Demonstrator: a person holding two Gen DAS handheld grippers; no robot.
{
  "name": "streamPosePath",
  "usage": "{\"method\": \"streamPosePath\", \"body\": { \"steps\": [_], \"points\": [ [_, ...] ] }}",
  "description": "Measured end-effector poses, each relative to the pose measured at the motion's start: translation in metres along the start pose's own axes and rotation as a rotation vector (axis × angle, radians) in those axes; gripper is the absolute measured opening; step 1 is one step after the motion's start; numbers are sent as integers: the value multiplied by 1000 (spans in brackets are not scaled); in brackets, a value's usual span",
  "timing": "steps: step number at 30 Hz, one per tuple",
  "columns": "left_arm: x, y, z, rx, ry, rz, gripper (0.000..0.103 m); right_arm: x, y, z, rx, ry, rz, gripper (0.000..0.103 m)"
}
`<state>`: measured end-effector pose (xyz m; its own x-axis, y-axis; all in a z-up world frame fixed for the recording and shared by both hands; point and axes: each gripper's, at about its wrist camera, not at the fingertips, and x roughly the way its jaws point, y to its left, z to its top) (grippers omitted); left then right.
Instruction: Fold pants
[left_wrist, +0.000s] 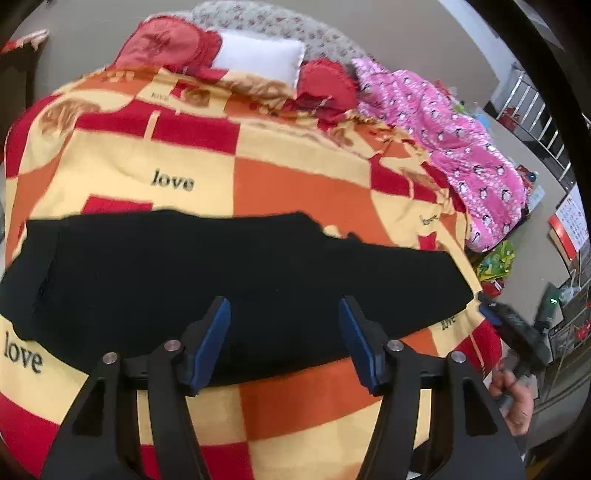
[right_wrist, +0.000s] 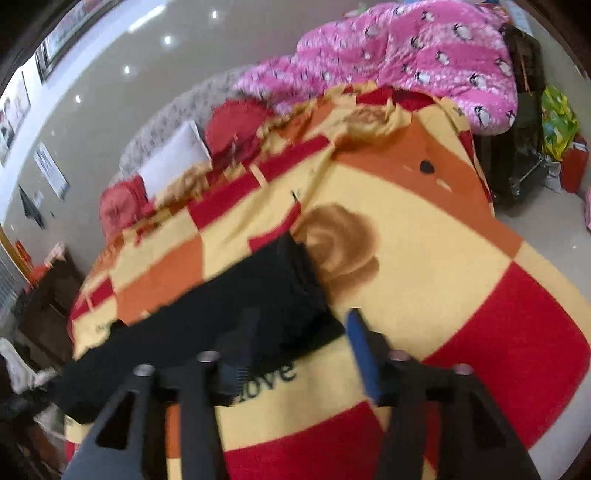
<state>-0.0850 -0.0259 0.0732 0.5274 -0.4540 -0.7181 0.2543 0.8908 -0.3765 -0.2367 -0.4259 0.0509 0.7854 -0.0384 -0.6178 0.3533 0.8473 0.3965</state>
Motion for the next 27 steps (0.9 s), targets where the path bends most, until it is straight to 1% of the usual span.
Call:
{"method": "streamPosePath", "body": {
  "steps": [1, 2, 3, 4, 5, 6, 7, 8, 9, 11, 12, 13, 14, 17, 18, 21, 24, 26, 27],
  "points": [
    [3, 2, -1, -10, 17, 0, 63, -6, 2, 0, -5, -12, 13, 61],
    [5, 3, -2, -22, 34, 1, 70, -13, 7, 0, -24, -23, 27, 61],
    [6, 4, -3, -33, 43, 4, 74, -22, 13, 0, -59, -39, 42, 67],
    [6, 4, -4, -44, 47, 2, 74, -28, 20, 0, -88, -51, 49, 72],
    [5, 3, -4, -45, 46, -2, 75, -36, 26, 0, -120, -66, 46, 80],
    [2, -1, -4, -33, 35, -4, 77, -45, 34, 1, -151, -97, 35, 86],
    [0, -3, -4, -22, 21, 0, 79, -52, 40, 1, -167, -133, 30, 88],
    [-3, -6, -5, -11, 0, 10, 82, -62, 46, -2, -180, -205, 34, 97],
    [-6, -9, -7, -2, -25, 19, 83, -67, 49, -4, -182, -251, 36, 103],
    [-9, -14, -11, 20, -52, 32, 83, -74, 49, -17, -147, -373, 12, 103],
    [-9, -16, -14, 33, -54, 45, 83, -75, 46, -23, -121, -416, -2, 103],
    [-8, -18, -15, 43, -55, 54, 83, -72, 46, -25, -108, -431, -23, 103],
    [-8, -19, -17, 58, -60, 61, 83, -63, 46, -26, -109, -394, -53, 103],
    [-5, -22, -18, 78, -86, 112, 83, -41, 52, -24, -154, -258, -29, 103],
    [-4, -21, -17, 75, -96, 118, 83, -35, 57, -25, -171, -235, -24, 103],
    [-1, -20, -17, 67, -119, 141, 83, -22, 74, -28, -222, -216, -10, 103],
    [2, -18, -16, 71, -117, 158, 83, -3, 95, -28, -289, -140, 16, 103],
    [2, -16, -15, 76, -134, 181, 83, 8, 109, -30, -333, -97, 23, 103],
    [2, -15, -15, 75, -144, 191, 84, 12, 114, -33, -346, -90, 25, 103]
  ]
}}
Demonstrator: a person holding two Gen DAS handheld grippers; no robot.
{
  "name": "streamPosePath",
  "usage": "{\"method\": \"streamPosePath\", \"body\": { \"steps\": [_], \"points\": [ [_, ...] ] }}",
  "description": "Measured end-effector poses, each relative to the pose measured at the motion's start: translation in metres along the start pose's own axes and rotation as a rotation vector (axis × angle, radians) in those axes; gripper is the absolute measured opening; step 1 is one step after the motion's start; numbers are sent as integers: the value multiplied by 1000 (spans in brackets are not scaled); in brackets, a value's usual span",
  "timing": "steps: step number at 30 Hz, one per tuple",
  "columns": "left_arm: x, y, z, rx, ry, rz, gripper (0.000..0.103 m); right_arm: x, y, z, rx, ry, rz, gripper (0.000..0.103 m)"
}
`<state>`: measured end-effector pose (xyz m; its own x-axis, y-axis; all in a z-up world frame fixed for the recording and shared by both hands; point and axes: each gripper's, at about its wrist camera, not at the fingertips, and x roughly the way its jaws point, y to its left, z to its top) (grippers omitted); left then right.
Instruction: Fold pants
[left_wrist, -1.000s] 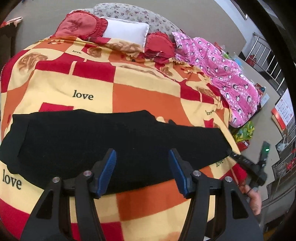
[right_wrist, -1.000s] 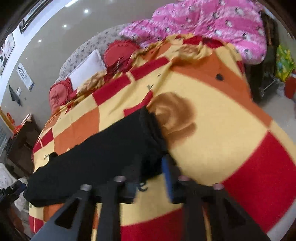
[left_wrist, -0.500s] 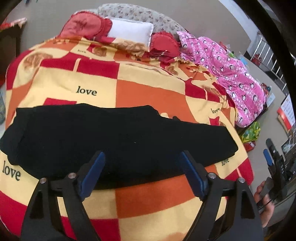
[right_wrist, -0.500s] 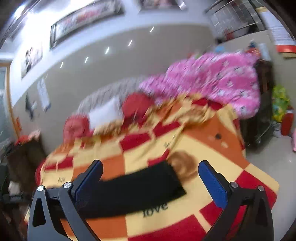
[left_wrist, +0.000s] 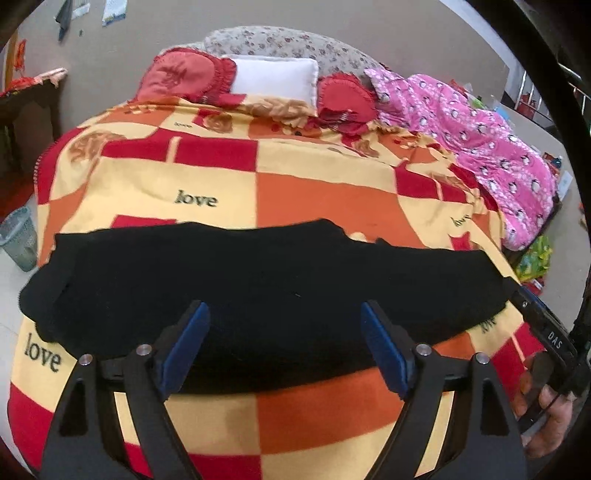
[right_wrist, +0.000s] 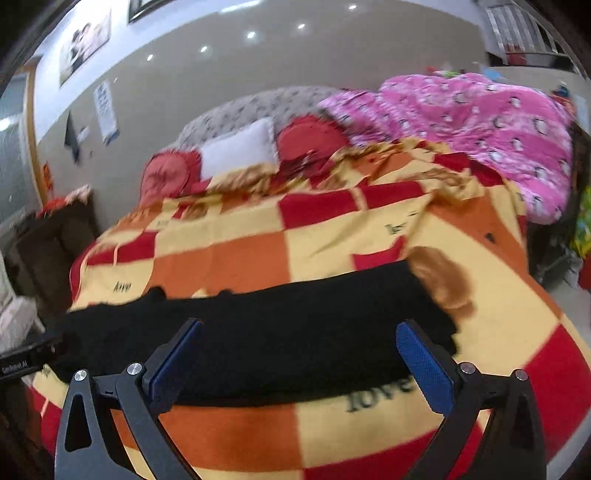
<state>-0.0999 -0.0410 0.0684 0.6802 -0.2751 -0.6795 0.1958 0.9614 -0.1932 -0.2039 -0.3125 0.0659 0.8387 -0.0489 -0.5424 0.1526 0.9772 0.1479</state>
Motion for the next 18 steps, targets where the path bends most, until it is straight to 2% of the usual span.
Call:
{"method": "streamPosePath", "body": {
  "steps": [12, 18],
  "points": [
    [-3, 16, -7, -1, -53, 70, 83, 21, 39, -4, -119, 54, -36, 103],
    [-9, 15, -8, 13, -69, 78, 83, 21, 45, -1, -141, 67, -7, 103]
  ]
}}
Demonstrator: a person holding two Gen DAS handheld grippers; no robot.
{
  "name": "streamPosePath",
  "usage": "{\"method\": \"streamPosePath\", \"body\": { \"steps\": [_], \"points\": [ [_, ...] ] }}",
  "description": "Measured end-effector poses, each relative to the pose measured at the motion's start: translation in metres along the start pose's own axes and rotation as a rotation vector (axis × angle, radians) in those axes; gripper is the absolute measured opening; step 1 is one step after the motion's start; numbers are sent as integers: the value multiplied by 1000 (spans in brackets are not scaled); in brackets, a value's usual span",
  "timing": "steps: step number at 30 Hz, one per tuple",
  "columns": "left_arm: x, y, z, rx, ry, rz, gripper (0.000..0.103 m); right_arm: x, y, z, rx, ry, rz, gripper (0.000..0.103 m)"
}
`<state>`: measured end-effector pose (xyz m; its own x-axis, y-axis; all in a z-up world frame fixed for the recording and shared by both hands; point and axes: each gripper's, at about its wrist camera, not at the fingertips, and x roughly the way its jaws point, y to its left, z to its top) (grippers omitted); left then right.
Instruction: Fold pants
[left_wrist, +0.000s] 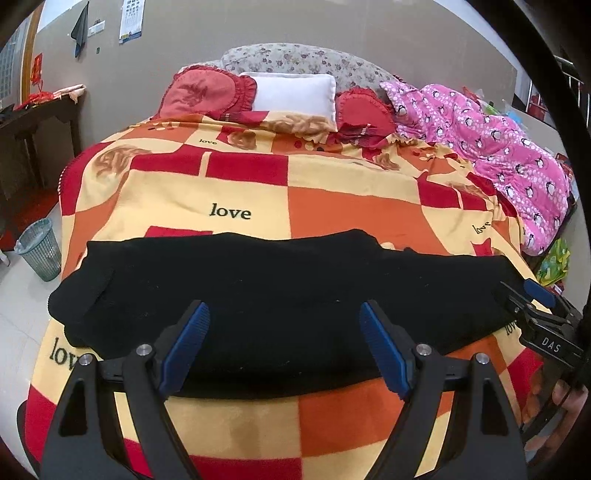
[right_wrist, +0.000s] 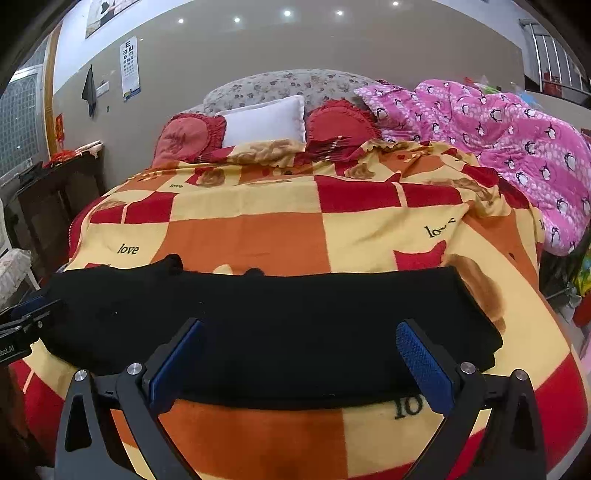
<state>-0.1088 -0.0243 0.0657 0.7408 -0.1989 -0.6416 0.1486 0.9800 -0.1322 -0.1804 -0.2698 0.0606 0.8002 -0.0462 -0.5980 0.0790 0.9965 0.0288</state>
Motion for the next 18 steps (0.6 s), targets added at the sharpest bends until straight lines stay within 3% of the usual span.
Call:
{"method": "streamPosePath", "body": {
  "steps": [11, 18],
  "points": [
    [0, 4, 1, -16, 12, -6, 83, 7, -3, -2, -9, 52, -21, 103],
    [6, 14, 0, -32, 44, 12, 84, 14, -20, -9, 67, 110, 1, 103]
  ]
}}
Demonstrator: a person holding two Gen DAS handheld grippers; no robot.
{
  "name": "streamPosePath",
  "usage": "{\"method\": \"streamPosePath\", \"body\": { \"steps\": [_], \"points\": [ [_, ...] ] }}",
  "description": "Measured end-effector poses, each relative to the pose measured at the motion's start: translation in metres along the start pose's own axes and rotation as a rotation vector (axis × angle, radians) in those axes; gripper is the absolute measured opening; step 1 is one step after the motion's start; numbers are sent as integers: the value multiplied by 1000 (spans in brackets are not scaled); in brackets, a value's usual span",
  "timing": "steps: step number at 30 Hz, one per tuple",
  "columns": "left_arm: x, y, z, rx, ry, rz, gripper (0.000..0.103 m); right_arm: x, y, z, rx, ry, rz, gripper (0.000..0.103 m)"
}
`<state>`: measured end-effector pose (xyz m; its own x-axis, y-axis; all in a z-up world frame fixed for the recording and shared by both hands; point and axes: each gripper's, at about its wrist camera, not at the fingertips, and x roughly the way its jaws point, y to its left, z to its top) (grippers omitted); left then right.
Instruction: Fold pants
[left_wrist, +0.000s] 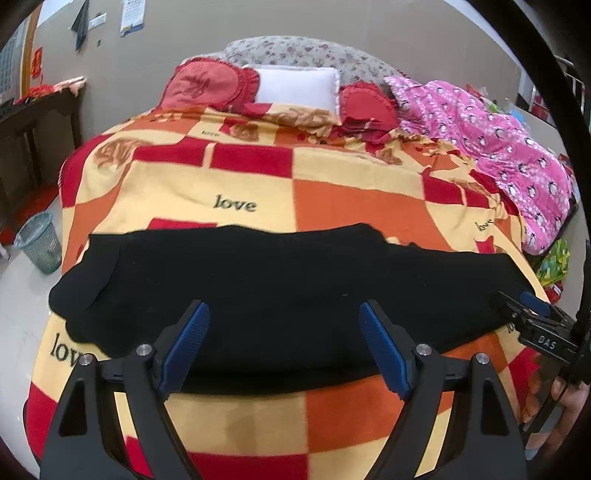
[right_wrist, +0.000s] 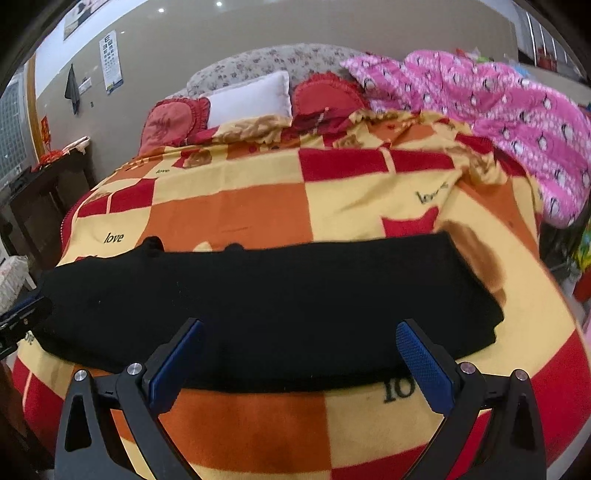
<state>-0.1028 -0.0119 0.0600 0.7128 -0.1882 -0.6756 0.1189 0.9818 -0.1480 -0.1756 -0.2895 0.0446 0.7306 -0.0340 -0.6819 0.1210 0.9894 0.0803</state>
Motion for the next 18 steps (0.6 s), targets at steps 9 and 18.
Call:
{"method": "streamPosePath", "body": {
  "steps": [9, 18],
  "points": [
    [2, 52, 0, -113, 1, 111, 83, 8, 12, 4, 24, 20, 114, 103],
    [19, 71, -2, -127, 11, 133, 84, 11, 20, 7, -11, 62, 69, 103]
  ]
}}
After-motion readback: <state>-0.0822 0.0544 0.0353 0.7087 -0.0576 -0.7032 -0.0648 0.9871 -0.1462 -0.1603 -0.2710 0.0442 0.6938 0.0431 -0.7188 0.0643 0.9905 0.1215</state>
